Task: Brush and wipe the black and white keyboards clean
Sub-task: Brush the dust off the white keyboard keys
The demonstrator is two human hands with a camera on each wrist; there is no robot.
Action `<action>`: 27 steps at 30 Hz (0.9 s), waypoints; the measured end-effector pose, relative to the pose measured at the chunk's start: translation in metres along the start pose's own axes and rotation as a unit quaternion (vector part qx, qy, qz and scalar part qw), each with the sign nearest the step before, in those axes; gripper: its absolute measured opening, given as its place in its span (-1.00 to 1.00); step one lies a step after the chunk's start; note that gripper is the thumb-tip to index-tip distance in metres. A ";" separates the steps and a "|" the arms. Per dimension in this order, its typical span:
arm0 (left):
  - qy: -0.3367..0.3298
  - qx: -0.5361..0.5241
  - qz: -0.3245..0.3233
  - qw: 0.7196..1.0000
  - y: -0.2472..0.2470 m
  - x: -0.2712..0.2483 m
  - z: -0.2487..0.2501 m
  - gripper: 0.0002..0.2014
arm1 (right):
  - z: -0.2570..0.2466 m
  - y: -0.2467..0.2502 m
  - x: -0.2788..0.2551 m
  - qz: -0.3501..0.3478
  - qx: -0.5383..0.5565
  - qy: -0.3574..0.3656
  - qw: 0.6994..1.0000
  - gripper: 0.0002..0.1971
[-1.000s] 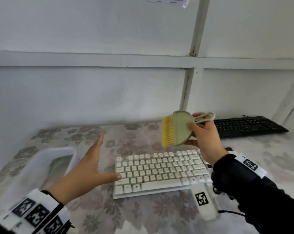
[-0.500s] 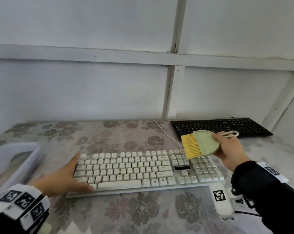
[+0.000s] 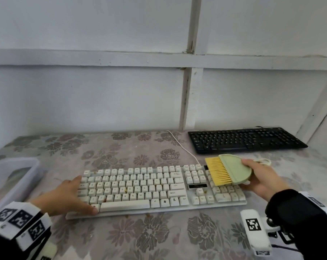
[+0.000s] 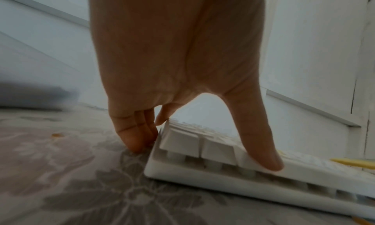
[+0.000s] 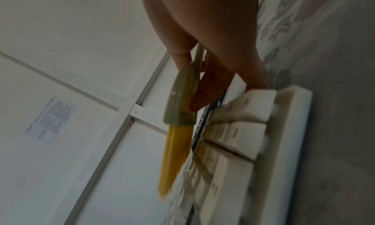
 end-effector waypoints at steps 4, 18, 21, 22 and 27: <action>0.001 -0.052 -0.008 0.999 0.002 0.010 -0.015 0.41 | 0.006 0.001 0.002 -0.007 0.021 -0.008 1.000 -0.91; -0.061 -0.296 -0.043 0.952 0.001 0.004 -0.009 0.30 | 0.007 0.003 0.013 -0.032 0.080 0.018 0.996 -0.90; -0.078 -0.303 -0.019 0.950 0.001 0.007 -0.010 0.36 | 0.005 0.005 0.013 -0.043 0.100 0.024 0.994 -0.88; -0.083 -0.299 -0.008 0.951 0.002 0.008 -0.011 0.32 | 0.004 0.005 0.012 -0.051 0.104 0.025 0.993 -0.88; -0.107 -0.337 -0.011 0.935 0.001 0.008 -0.008 0.22 | 0.003 0.007 0.007 -0.078 0.124 0.041 0.988 -0.74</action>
Point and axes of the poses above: each hand's wrist, its own x-axis towards the middle knuckle, its own y-axis out of the back of the hand, z = x × y, the point moved 6 cm from there along x, towards the middle knuckle, and after that the axes turned 3 degrees about -y, right-handed, at the moved point
